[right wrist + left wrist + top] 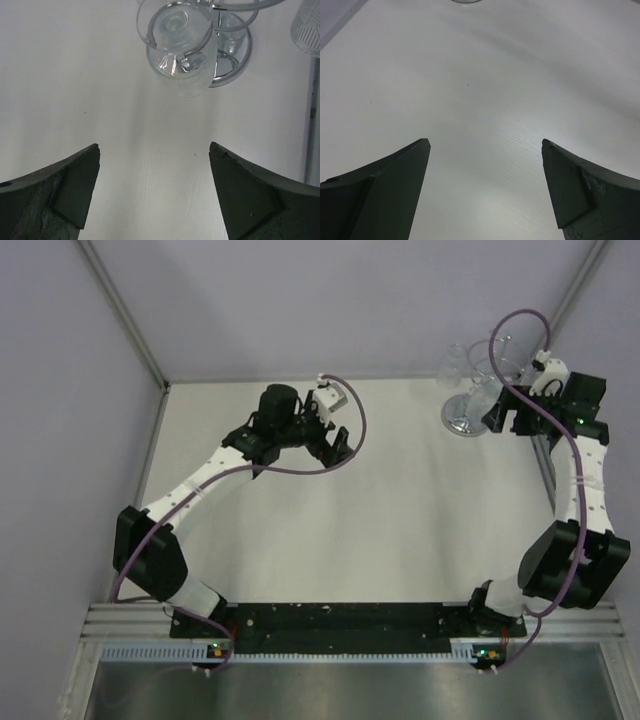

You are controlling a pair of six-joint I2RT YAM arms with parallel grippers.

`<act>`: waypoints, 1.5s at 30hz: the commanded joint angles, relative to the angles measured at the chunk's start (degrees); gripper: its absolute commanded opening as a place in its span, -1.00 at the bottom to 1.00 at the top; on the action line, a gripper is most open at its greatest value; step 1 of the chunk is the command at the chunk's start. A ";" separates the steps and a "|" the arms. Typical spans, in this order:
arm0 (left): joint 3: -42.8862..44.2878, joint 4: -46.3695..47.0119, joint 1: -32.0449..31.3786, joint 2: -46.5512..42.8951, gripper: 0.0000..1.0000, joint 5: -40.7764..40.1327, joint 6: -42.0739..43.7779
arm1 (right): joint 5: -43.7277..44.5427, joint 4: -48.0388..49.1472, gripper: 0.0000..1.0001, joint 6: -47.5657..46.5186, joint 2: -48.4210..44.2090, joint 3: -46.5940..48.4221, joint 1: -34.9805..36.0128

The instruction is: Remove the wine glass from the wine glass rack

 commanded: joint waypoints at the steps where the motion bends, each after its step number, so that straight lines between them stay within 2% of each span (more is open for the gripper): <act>1: 6.33 4.03 -0.46 3.54 0.96 -0.80 3.54 | -10.63 14.62 0.81 -3.33 -4.03 -7.85 -2.02; 4: 9.58 2.89 -0.38 6.44 0.95 -1.16 5.39 | -11.52 22.43 0.87 -5.53 -5.17 -13.90 -2.11; 8: 9.42 6.12 -0.38 7.85 0.96 -0.98 9.69 | -13.55 38.32 0.92 -7.73 -6.23 -23.05 -2.02; 11: 10.81 7.19 -0.55 9.34 0.96 -3.35 10.58 | -13.11 44.42 0.92 -7.48 -3.60 -24.65 -2.11; 16: 14.85 3.60 -0.46 11.98 0.96 -5.72 12.77 | -12.84 54.00 0.92 -3.88 1.23 -25.09 -2.11; 27: 21.10 -3.18 -0.38 16.20 0.94 -8.01 14.09 | -14.07 62.36 0.92 -3.07 9.06 -23.42 -0.88; 45: 25.85 -6.43 -0.38 18.84 0.93 -10.47 13.31 | -6.34 75.10 0.85 -1.50 15.13 -24.47 2.55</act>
